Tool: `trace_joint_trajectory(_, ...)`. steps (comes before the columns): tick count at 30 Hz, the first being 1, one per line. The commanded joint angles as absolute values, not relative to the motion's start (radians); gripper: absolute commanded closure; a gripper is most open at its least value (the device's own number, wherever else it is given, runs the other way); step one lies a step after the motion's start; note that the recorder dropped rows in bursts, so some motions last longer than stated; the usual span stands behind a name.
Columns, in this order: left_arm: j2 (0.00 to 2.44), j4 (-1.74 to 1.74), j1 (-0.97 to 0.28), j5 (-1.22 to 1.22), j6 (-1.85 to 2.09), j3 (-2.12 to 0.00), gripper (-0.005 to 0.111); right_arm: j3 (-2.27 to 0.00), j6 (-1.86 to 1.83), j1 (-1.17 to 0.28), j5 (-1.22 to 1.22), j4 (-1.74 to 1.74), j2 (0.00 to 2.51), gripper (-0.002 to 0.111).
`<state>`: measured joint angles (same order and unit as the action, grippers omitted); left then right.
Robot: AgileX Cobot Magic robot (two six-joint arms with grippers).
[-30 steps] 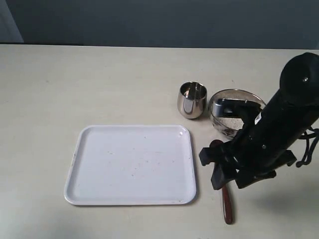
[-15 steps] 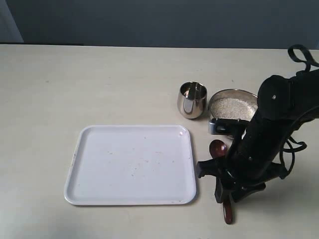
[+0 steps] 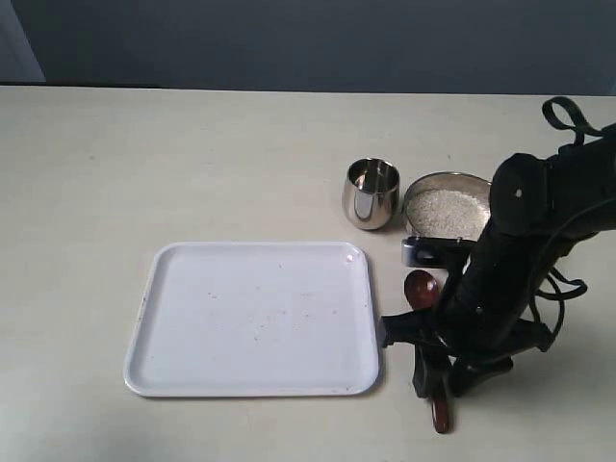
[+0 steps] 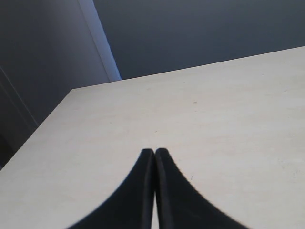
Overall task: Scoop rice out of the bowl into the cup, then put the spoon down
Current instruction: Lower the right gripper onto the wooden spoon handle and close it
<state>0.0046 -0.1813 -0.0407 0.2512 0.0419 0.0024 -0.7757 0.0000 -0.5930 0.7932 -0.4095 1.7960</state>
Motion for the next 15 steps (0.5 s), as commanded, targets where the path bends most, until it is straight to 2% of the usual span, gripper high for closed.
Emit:
trace_joint_trajectory(1,0.000,-0.178,-0.043,0.240,0.036,0.000,0.106,-0.770,0.000,-0.595,0.779,-0.402,1.835,0.069)
trace_joint_trajectory(3,0.000,-0.178,-0.043,0.240,0.036,0.000,0.106,-0.770,0.000,-0.595,0.779,-0.402,1.839,0.077)
trace_joint_trajectory(9,0.000,-0.178,-0.043,0.240,0.036,0.000,0.106,-0.770,0.000,-0.600,0.808,-0.399,1.839,0.109)
trace_joint_trajectory(15,0.000,-0.178,-0.043,0.240,0.036,0.000,0.106,-0.797,0.000,-0.600,0.893,-0.346,1.822,0.109)
